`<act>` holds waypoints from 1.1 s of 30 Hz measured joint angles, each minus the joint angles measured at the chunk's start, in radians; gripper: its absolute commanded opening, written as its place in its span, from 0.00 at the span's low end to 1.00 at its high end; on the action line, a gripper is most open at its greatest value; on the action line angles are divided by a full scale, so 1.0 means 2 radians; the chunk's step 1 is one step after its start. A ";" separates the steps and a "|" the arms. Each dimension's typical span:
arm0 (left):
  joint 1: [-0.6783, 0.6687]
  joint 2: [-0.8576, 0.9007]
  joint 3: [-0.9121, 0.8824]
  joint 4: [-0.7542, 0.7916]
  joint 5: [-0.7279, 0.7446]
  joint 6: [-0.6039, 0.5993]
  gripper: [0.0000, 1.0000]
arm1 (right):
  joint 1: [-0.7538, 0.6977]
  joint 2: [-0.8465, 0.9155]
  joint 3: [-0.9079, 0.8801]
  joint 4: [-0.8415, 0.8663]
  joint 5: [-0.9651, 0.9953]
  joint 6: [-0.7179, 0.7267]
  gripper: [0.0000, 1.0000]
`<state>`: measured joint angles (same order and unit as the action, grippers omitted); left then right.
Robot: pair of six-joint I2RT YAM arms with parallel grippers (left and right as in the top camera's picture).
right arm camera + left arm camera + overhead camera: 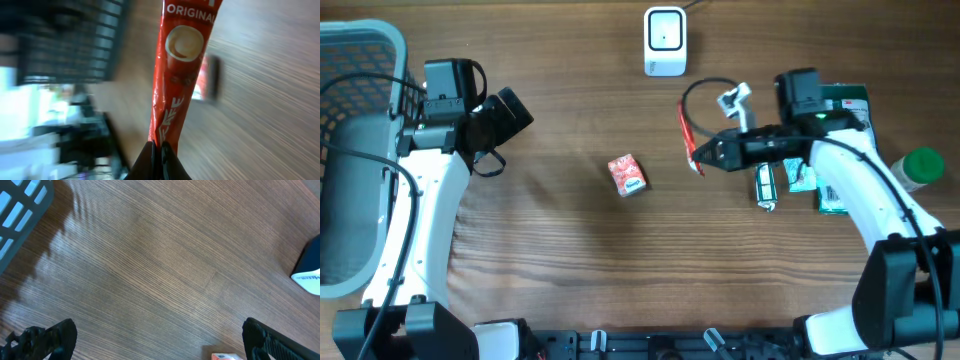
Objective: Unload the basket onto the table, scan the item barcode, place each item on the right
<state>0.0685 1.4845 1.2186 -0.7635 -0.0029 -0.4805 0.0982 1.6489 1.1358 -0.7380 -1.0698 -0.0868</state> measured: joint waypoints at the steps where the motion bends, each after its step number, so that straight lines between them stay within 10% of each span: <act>1: 0.000 0.000 0.000 0.000 0.000 0.000 1.00 | -0.008 0.000 0.000 0.000 -0.024 -0.009 0.04; 12: 0.000 0.000 0.000 0.000 0.000 0.000 1.00 | -0.095 0.000 0.000 0.010 -0.228 -0.062 0.04; 33: 0.000 0.000 0.000 0.000 0.000 0.000 1.00 | -0.109 -0.111 0.000 -0.024 -0.245 -0.019 0.04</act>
<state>0.0685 1.4845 1.2186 -0.7635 -0.0029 -0.4805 -0.1196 1.4277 1.1358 -0.7860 -1.5593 -0.1249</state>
